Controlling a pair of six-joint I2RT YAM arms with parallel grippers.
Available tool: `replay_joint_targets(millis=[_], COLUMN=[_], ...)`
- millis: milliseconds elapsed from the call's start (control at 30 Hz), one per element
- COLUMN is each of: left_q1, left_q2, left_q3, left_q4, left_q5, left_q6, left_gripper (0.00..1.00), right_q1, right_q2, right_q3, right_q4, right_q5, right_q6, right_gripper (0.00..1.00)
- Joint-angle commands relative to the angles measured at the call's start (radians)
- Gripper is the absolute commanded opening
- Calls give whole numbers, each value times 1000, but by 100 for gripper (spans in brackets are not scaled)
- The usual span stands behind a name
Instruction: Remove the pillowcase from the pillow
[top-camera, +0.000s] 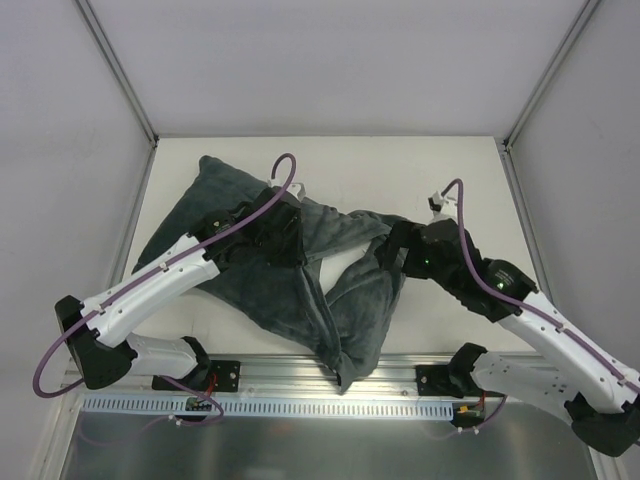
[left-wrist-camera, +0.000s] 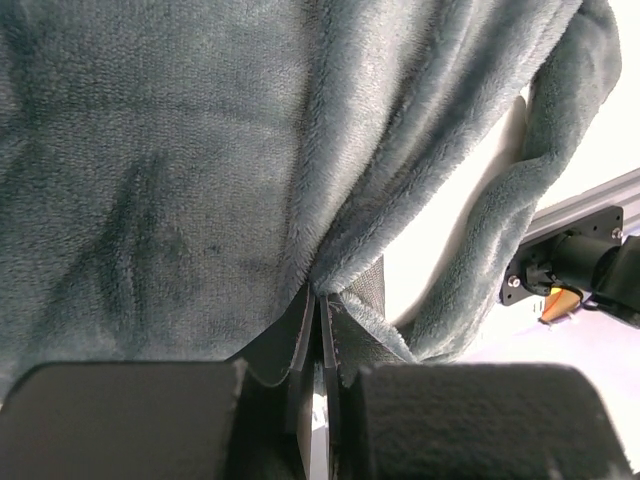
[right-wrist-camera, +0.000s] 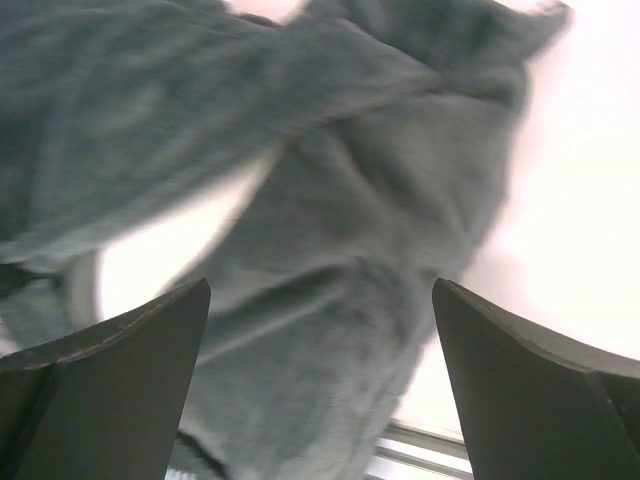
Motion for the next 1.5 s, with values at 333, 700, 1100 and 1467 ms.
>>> replay_joint_targets(millis=[333,700,1100,1467], left_q1=[63,281,228,-192], left_q2=[-56,-208,-12,136], left_q3=[-5,-128,31,450], left_q4=[40,31,-59,-112], left_q5=[1,56,1,-260], left_q6=[-29,-9,86,166], left_gripper=[0,0,13,63], right_q1=[-88,-265,-233,-233], right_q2=[199,-42,-39,-45], right_q3=[-157,-453,-475,-410], right_q4=[191,166,316,297], right_q5=[6,-62,-205,-215], right_q6=[81,76,145,150], right_gripper=[18,1,1,1])
